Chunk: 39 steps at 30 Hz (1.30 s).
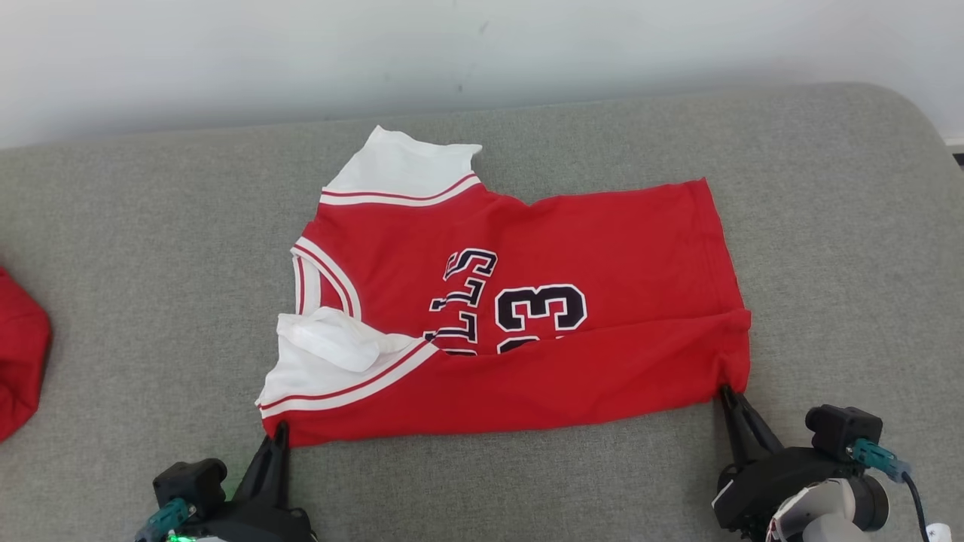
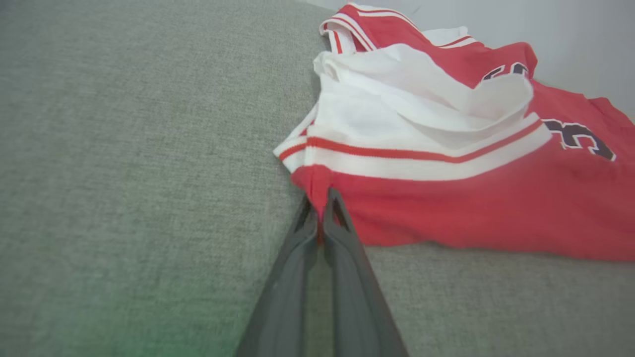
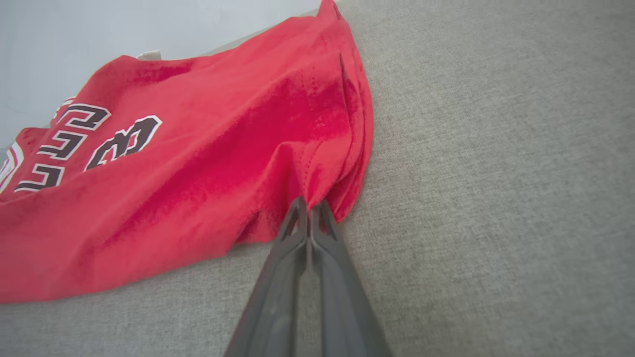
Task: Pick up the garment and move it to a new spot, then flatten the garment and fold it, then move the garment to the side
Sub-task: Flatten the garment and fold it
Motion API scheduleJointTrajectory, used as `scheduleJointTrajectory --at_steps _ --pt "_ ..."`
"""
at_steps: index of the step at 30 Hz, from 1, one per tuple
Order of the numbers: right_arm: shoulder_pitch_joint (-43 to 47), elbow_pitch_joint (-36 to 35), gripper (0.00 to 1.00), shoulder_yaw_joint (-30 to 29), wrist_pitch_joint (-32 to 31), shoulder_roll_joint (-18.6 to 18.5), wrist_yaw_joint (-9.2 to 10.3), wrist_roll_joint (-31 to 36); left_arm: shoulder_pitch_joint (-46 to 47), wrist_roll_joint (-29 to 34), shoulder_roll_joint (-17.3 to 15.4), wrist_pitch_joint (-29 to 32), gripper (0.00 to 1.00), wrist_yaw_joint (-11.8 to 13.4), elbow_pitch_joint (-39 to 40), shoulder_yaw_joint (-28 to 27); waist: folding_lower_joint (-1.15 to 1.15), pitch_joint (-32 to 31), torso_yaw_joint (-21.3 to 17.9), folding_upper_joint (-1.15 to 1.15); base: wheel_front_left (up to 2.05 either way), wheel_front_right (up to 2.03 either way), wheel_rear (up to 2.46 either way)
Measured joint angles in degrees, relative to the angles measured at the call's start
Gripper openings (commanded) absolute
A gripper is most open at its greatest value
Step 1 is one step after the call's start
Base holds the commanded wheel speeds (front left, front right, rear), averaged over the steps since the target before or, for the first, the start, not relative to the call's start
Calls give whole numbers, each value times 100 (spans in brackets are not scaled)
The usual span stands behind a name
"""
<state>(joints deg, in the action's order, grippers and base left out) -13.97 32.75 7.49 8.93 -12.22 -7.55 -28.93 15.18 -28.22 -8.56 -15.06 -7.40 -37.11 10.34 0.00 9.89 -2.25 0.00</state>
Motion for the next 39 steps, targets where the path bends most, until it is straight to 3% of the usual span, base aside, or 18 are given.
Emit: scheduleJointTrajectory --at_steps 12,19,31,32,33,34,39 --pt "571 -328 0 93 111 -66 0 -971 -1111 -49 247 1 0 -14 808 -677 0 -318 42 0 0 0 0" --pt "1210 -829 0 -52 -112 -256 0 -1141 -1617 54 396 1 0 -14 1196 -743 0 -385 123 0 0 0 0" --pt "2033 -1569 0 -450 -647 -120 0 -1080 -2004 57 453 1 0 -14 1213 -746 0 -410 168 0 0 0 0" --pt "2063 -1600 27 -470 -688 -118 0 -1011 -2012 67 455 1 3 -14 1185 -755 0 -435 168 0 0 0 0" --pt "2113 -1656 95 -560 -698 -74 0 -927 -2018 126 468 1 100 -13 1229 -858 0 -494 172 0 0 0 0" --pt "2133 -1675 100 -613 -730 -33 0 -918 -2030 174 468 1 100 -9 1270 -905 0 -528 175 0 0 0 0" --pt "2168 -2007 100 -730 -522 15 0 -664 -2137 479 503 1 100 8 1752 -1205 -1 -659 213 0 0 0 0"
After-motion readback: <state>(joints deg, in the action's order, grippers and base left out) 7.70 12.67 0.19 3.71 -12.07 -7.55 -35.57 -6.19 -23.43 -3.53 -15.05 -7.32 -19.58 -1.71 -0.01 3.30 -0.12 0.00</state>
